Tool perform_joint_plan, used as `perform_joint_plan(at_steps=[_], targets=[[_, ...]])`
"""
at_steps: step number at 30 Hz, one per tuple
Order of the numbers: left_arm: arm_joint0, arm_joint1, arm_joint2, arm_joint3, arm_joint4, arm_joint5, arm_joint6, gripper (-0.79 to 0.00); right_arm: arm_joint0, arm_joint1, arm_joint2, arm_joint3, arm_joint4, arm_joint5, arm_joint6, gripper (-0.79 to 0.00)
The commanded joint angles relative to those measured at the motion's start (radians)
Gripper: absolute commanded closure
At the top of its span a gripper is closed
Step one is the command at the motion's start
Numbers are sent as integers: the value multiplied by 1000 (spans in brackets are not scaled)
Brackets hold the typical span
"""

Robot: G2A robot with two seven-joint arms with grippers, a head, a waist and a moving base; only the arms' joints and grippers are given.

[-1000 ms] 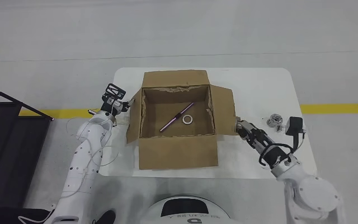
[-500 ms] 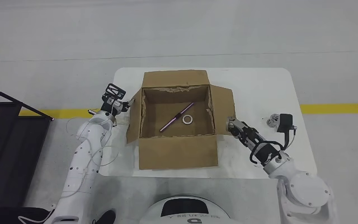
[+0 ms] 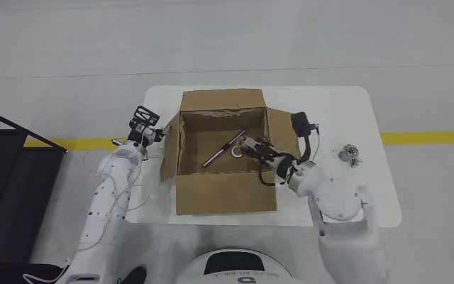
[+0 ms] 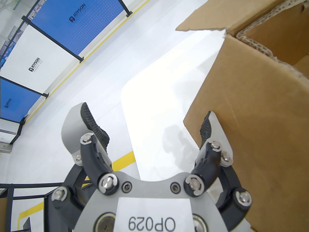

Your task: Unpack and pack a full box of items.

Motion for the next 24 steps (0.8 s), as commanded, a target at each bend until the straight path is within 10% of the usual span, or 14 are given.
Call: perform_joint_plan(at_steps=[1,8,24], targets=[[0,0,0,0,0,0,0,-785,113,-12,-130,108,-55,84,-28,0],[0,0,0,0,0,0,0,-785,293,-44,-422,393,-254,220,-42,0],[0,0,0,0,0,0,0,-785,462,-105,-568,703,-355,407,-96,0]])
